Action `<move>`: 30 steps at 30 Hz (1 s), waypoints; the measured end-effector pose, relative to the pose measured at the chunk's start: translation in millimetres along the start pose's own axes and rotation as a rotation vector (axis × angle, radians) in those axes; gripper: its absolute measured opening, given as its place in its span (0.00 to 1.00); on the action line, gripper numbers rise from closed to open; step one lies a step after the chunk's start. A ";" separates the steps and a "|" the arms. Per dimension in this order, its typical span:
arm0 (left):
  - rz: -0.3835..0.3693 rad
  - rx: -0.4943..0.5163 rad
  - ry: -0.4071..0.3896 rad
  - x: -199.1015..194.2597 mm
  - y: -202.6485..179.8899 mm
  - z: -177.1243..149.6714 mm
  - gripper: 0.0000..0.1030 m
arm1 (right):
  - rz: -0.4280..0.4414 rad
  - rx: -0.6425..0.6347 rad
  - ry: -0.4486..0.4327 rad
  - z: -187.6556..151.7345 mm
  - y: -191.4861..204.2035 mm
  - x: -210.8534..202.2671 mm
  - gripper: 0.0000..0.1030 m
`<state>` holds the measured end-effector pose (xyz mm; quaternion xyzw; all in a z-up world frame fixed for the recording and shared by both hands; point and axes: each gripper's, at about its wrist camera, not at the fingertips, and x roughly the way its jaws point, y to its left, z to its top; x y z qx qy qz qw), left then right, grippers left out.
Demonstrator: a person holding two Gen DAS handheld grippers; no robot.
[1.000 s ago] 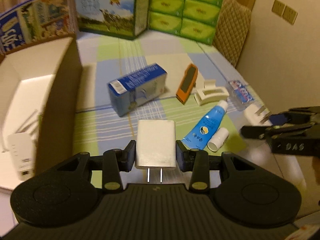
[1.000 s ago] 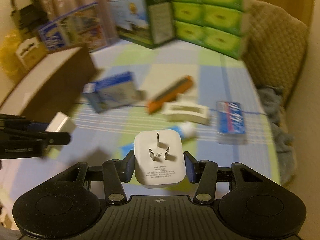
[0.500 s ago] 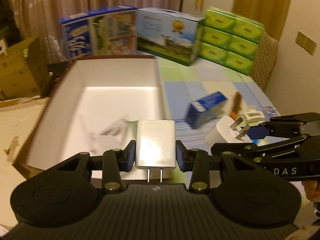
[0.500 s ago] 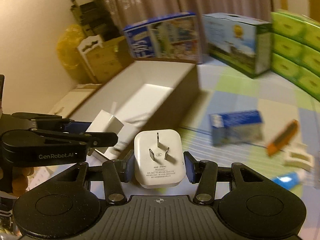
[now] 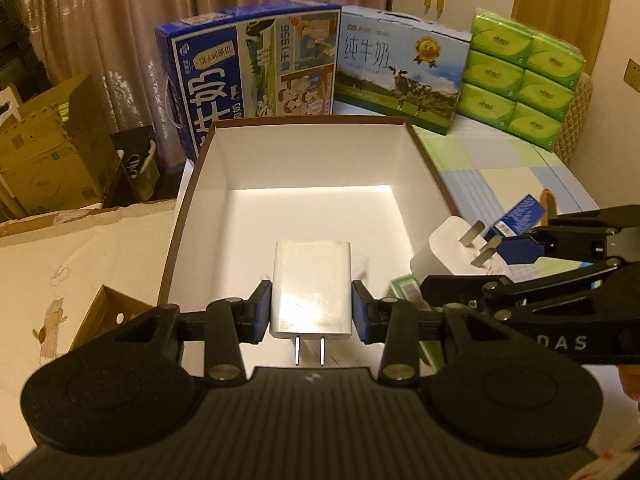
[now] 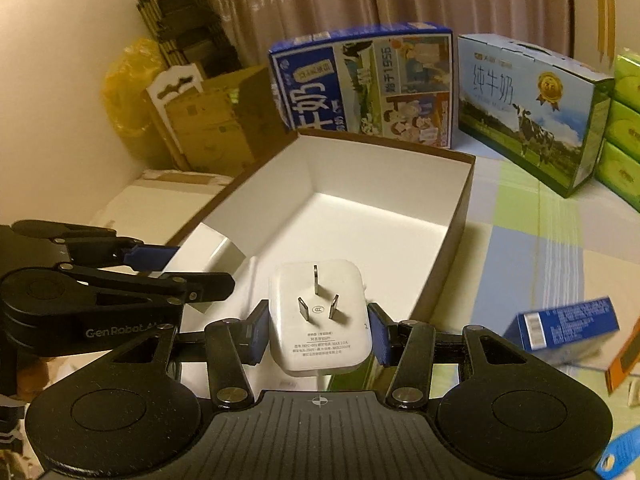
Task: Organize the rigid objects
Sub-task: 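Carry the charger and plug adapter with both tools into the brown box, then open the left tool to drop the charger while the right tool releases the adapter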
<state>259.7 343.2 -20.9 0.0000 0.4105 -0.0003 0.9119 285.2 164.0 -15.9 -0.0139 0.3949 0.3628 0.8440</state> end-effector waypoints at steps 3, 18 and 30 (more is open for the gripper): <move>-0.014 0.010 0.013 23.3 8.5 10.7 0.35 | -0.029 -0.017 0.021 11.0 -2.7 22.5 0.45; -0.062 0.030 0.136 119.1 32.2 37.5 0.35 | -0.161 -0.141 0.149 42.6 -23.9 107.8 0.45; -0.051 0.023 0.149 133.2 37.3 42.2 0.38 | -0.196 -0.218 0.179 48.1 -22.4 126.1 0.45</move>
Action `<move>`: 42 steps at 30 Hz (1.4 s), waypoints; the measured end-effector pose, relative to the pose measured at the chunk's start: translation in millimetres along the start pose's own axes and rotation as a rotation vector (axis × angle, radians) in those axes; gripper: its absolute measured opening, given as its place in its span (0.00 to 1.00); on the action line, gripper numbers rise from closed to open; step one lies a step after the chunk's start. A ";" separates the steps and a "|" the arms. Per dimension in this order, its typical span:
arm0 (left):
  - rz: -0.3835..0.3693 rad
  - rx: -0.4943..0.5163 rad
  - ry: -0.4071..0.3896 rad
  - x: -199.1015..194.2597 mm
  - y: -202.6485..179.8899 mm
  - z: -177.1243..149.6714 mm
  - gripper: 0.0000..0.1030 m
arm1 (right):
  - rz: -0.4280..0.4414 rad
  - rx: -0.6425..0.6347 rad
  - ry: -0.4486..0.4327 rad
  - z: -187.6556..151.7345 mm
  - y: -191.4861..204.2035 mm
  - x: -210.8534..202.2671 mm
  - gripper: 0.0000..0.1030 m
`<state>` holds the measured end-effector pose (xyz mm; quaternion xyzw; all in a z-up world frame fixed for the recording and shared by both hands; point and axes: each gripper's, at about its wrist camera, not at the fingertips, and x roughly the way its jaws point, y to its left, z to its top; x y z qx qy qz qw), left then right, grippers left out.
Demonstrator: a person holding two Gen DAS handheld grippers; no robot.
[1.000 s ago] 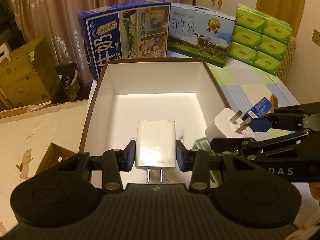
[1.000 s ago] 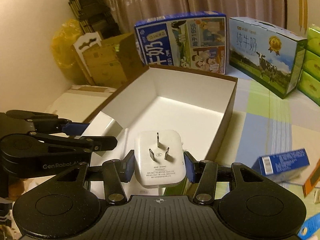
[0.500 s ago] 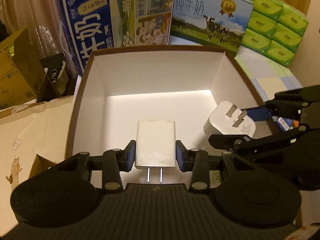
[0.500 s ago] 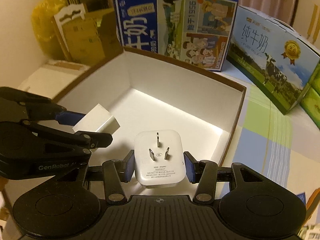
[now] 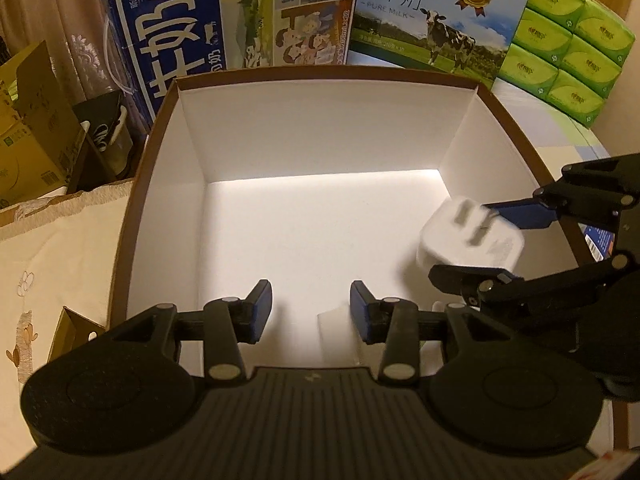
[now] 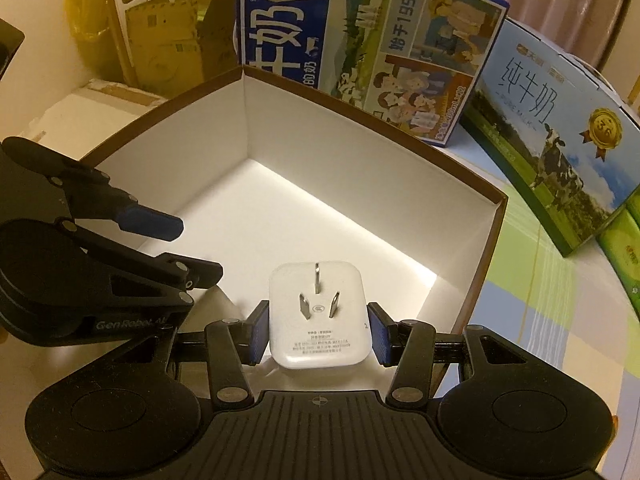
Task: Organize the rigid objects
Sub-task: 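Open the left tool to drop the charger while the right tool releases the adapter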
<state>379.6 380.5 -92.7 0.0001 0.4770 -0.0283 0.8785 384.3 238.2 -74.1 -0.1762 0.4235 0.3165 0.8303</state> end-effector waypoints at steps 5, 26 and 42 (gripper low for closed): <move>0.001 -0.004 -0.010 -6.1 0.4 0.4 0.42 | -0.020 0.019 -0.030 -1.7 -4.7 -4.6 0.46; 0.033 -0.047 -0.078 -100.4 -11.3 -36.6 0.47 | 0.113 0.213 -0.131 -44.8 -0.2 -97.0 0.55; 0.009 -0.045 -0.119 -155.1 -56.4 -77.7 0.47 | 0.117 0.293 -0.176 -84.5 10.1 -151.8 0.57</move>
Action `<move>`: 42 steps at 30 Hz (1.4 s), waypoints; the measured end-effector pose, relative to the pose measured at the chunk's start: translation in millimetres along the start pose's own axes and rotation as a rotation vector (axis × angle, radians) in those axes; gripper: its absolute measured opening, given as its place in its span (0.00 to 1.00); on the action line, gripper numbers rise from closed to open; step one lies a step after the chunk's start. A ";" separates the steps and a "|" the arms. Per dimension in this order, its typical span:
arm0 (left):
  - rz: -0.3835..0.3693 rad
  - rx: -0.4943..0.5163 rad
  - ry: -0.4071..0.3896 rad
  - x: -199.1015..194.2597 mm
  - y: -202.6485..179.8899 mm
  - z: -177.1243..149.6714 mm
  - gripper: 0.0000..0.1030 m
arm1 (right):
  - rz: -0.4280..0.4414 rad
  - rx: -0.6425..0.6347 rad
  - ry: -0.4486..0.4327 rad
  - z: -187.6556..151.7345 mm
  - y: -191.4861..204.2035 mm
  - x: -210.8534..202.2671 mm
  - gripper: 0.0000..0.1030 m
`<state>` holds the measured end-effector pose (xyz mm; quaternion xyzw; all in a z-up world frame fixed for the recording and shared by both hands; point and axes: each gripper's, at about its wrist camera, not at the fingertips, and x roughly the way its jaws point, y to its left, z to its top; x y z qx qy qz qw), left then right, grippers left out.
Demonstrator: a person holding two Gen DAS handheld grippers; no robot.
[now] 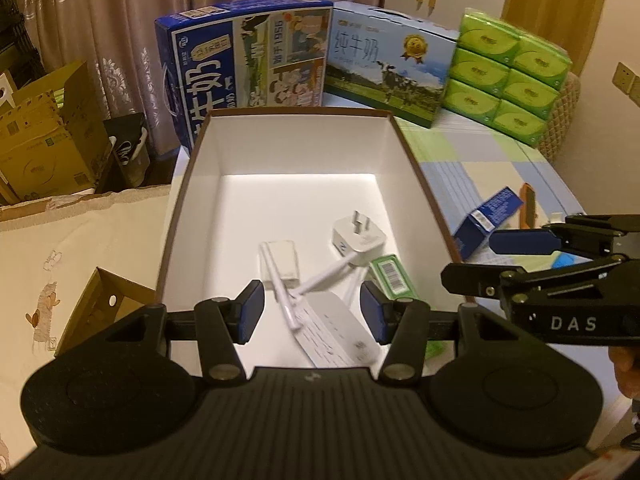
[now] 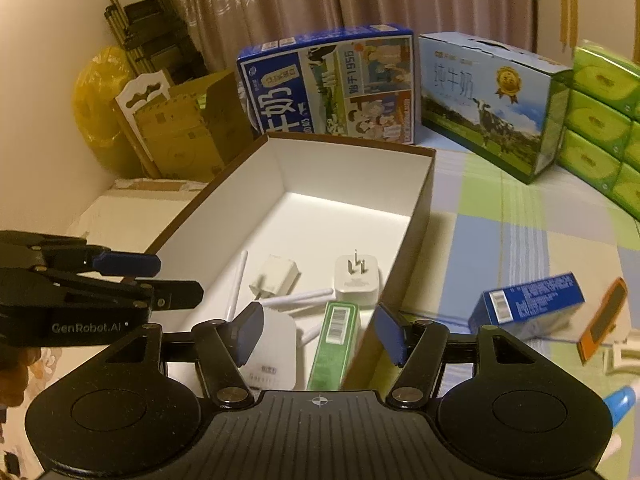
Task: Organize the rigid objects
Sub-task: 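Open the left tool to drop the charger while the right tool releases the adapter, then move both tools away from the box toward the remaining items on the table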
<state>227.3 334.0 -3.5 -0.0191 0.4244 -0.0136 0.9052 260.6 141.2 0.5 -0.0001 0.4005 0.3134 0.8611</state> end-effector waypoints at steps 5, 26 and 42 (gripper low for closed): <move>-0.011 0.007 -0.002 -12.5 -16.2 -12.6 0.47 | -0.004 0.017 -0.012 -12.1 -1.4 -17.5 0.58; -0.042 0.023 0.035 -28.4 -85.5 -46.3 0.47 | 0.001 0.094 0.029 -71.9 -34.8 -71.9 0.58; -0.126 0.067 0.078 -10.9 -165.1 -46.8 0.48 | -0.076 0.228 0.073 -103.6 -115.0 -113.4 0.58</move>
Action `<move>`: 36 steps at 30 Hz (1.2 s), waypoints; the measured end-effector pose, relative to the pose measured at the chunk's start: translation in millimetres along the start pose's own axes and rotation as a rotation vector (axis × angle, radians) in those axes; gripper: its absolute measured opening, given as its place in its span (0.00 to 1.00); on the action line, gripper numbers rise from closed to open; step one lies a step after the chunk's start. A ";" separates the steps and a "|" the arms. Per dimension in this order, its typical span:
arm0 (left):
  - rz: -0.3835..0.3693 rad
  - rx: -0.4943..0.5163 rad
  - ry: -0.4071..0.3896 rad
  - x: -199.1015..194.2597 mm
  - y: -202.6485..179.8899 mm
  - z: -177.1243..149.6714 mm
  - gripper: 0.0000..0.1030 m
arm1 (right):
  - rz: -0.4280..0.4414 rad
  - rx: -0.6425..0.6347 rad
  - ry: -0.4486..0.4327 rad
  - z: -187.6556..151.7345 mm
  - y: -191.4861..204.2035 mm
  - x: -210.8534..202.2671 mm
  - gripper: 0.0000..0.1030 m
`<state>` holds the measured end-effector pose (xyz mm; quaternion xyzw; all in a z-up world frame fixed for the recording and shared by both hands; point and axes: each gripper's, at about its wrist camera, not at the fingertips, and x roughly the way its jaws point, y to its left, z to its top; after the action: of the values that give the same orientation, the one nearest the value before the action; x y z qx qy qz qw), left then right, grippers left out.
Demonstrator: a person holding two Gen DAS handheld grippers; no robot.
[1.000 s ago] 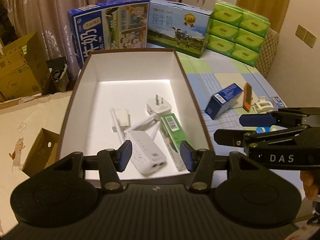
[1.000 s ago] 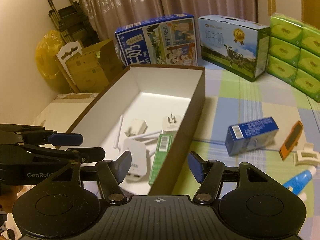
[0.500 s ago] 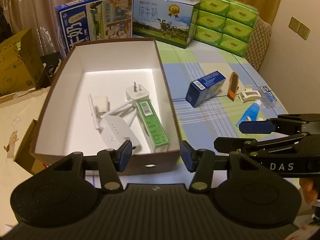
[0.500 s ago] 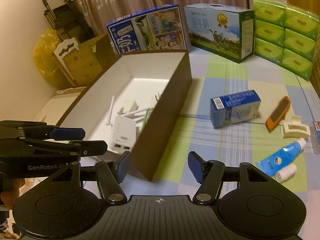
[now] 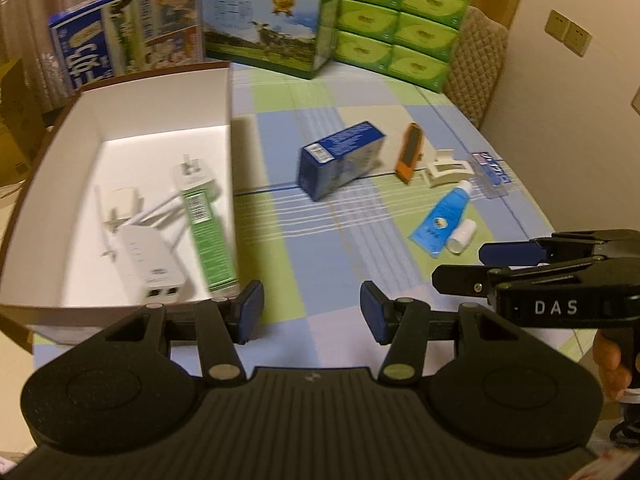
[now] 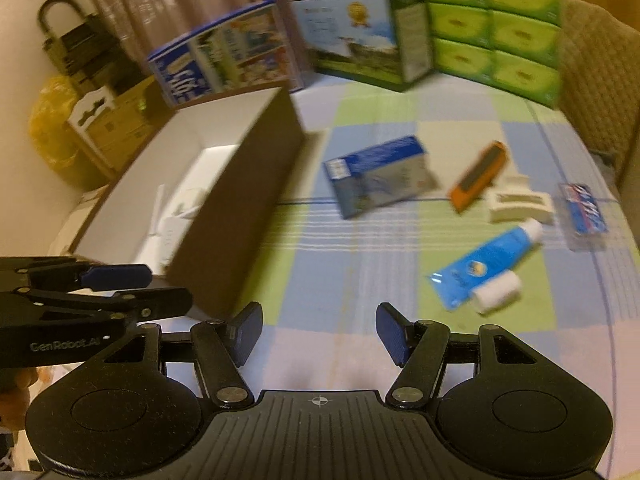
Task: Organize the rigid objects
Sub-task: 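Move both tools away from the box toward the remaining items on the table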
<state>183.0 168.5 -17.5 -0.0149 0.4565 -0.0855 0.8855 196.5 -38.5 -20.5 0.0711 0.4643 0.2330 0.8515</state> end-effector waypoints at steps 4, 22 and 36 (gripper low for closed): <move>-0.022 0.019 0.005 10.8 -18.4 7.6 0.48 | -0.036 0.054 0.005 -0.8 -26.0 -7.2 0.58; -0.041 0.092 0.066 68.5 -64.5 34.6 0.48 | -0.162 0.211 0.008 -2.7 -112.3 -11.0 0.58; 0.002 0.094 0.124 108.7 -63.1 39.5 0.48 | -0.139 -0.038 -0.016 -5.5 -125.2 38.1 0.58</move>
<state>268.2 86.4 -75.4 0.0323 0.5058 -0.1069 0.8554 251.0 -131.7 -94.7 0.0241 0.4568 0.1814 0.8706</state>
